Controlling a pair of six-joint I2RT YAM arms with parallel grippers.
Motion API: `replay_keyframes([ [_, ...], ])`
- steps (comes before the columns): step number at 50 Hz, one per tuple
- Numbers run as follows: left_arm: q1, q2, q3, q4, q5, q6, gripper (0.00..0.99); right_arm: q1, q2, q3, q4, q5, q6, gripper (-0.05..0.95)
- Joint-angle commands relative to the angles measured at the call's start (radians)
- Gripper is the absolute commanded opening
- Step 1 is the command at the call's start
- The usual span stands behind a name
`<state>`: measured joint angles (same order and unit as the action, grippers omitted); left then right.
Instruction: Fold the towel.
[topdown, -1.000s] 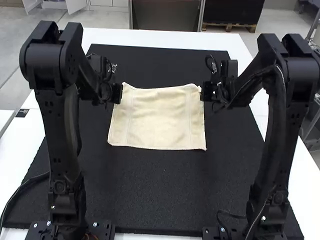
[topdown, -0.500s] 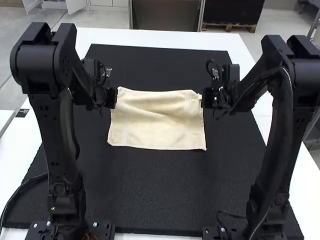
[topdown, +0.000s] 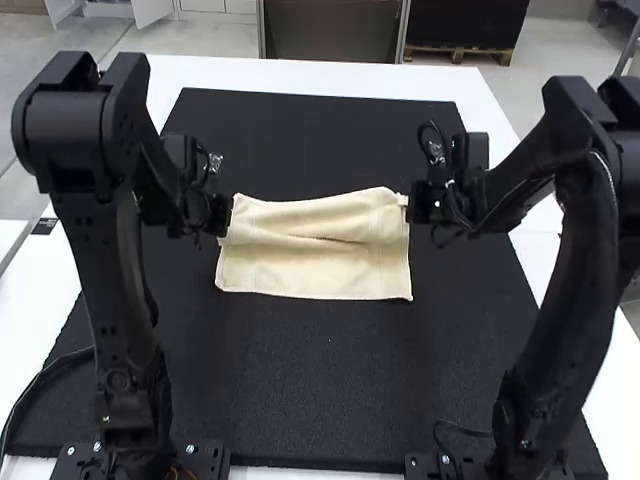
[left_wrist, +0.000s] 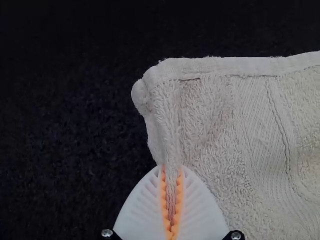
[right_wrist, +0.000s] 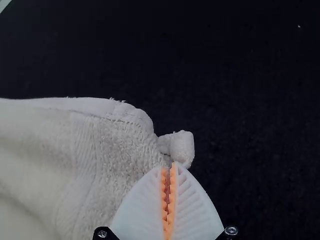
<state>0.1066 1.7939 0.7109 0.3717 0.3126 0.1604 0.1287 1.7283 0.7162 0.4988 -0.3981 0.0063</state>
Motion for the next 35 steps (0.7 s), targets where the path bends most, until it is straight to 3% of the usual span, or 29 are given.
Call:
replay_keyframes([
  [1,0.018,-0.048,-0.014,0.012,0.017,0.019,0.021,-0.017,-0.05,-0.026,-0.006,-0.019,-0.012,-0.02],
  [35,0.016,-0.232,-0.126,-0.037,0.036,0.057,0.021,-0.017,-0.179,-0.153,-0.042,-0.053,-0.019,-0.02],
])
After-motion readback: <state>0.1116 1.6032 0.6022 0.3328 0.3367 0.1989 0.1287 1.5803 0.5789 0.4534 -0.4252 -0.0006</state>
